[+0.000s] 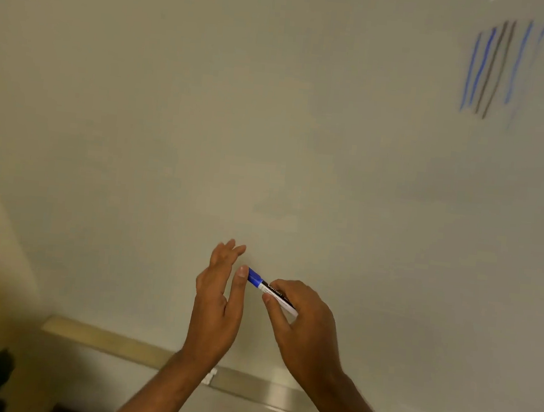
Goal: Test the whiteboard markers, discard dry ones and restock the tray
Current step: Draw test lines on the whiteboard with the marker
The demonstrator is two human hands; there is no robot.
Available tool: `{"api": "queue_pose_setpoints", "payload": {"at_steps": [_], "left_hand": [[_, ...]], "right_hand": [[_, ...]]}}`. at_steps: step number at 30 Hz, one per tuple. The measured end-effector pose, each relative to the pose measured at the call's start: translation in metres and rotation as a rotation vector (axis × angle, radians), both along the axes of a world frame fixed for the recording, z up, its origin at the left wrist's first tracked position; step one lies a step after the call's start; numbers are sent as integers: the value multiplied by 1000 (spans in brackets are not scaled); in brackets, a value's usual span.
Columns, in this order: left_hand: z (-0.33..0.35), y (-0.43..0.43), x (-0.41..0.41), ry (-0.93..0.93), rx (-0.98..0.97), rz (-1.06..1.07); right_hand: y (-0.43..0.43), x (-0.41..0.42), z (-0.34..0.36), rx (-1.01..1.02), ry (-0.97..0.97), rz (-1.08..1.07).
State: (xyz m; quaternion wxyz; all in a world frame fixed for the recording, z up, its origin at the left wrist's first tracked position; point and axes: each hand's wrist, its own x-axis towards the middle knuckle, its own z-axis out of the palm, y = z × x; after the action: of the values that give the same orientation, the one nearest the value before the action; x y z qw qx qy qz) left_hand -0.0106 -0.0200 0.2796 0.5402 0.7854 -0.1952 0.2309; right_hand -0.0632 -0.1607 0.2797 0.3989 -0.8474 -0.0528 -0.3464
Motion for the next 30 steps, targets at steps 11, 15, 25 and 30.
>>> {"api": "queue_pose_setpoints", "payload": {"at_steps": [11, 15, 25, 30], "left_hand": [[-135, 90, -11, 13, 468, 219], [-176, 118, -24, 109, 560, 267], [-268, 178, -47, 315, 686, 303], [-309, 200, -56, 390, 773, 353]], "right_hand": [[57, 14, -130, -166, 137, -13], [76, 14, -171, -220, 229, 19], [117, 5, -267, -333, 380, 110], [140, 3, -311, -393, 462, 158]]}}
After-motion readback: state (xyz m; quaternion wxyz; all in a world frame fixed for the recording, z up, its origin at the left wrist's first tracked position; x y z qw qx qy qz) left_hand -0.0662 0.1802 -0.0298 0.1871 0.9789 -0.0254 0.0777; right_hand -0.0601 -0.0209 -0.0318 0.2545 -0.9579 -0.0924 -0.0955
